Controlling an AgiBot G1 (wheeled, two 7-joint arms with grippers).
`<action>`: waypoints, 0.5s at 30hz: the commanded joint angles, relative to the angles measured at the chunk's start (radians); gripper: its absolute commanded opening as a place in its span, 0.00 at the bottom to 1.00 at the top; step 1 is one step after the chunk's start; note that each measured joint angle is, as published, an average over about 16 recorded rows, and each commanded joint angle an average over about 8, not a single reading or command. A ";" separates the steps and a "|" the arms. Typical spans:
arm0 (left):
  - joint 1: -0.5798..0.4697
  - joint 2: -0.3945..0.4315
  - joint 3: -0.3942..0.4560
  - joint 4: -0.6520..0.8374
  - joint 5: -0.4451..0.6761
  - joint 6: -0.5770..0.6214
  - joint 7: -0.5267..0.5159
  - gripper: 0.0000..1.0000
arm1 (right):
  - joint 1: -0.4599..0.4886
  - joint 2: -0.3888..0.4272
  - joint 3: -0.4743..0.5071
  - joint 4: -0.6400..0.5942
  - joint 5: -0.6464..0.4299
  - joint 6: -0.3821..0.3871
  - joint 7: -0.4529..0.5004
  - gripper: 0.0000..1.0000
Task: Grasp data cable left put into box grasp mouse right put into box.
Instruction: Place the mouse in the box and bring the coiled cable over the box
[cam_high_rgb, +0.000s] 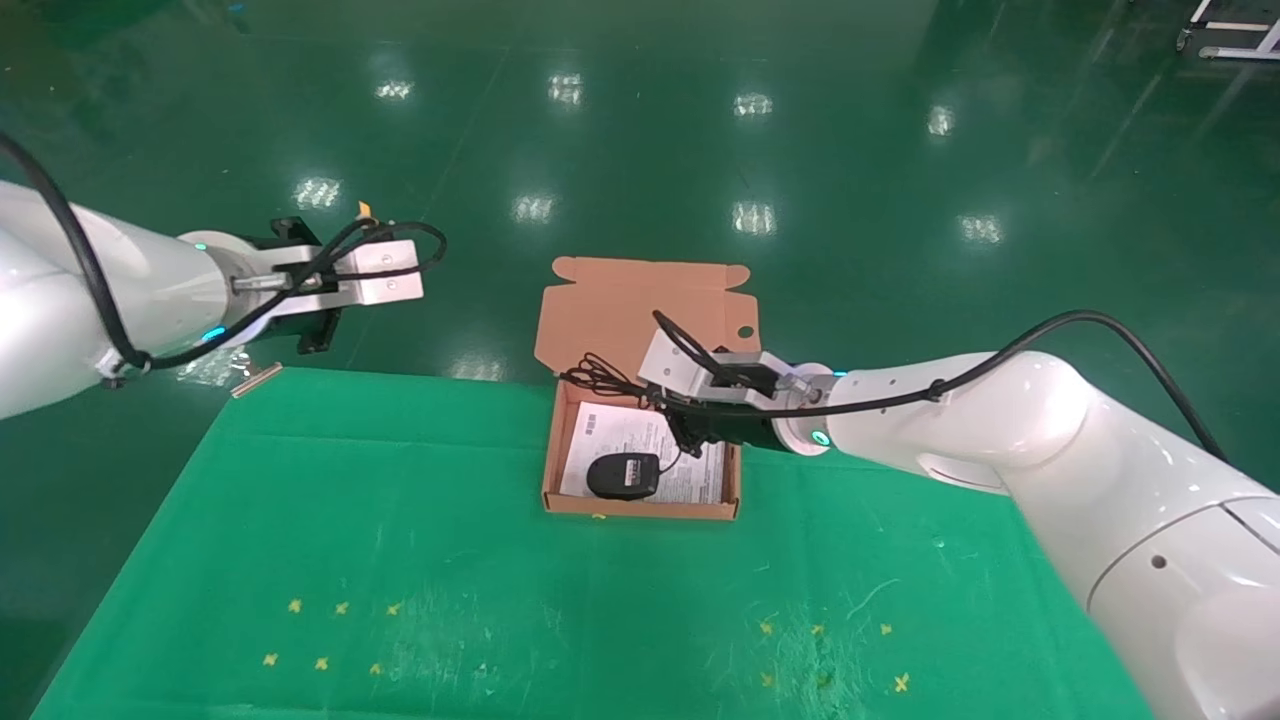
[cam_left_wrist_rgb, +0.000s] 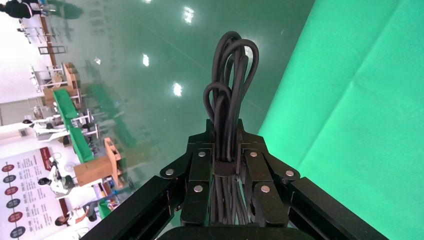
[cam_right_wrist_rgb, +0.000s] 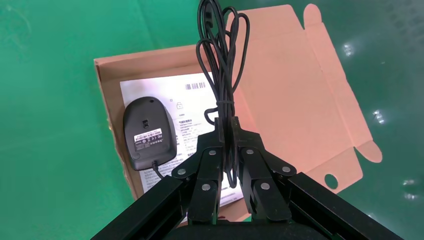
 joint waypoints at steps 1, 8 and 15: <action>-0.001 -0.001 0.000 0.000 0.000 0.002 0.000 0.00 | -0.002 0.001 -0.008 0.001 0.007 0.004 0.000 1.00; 0.019 0.019 0.005 0.000 -0.011 -0.027 0.001 0.00 | -0.010 0.023 -0.027 0.037 0.002 0.003 0.006 1.00; 0.057 0.071 0.023 0.030 -0.025 -0.094 0.015 0.00 | -0.008 0.065 -0.029 0.060 0.002 -0.001 0.019 1.00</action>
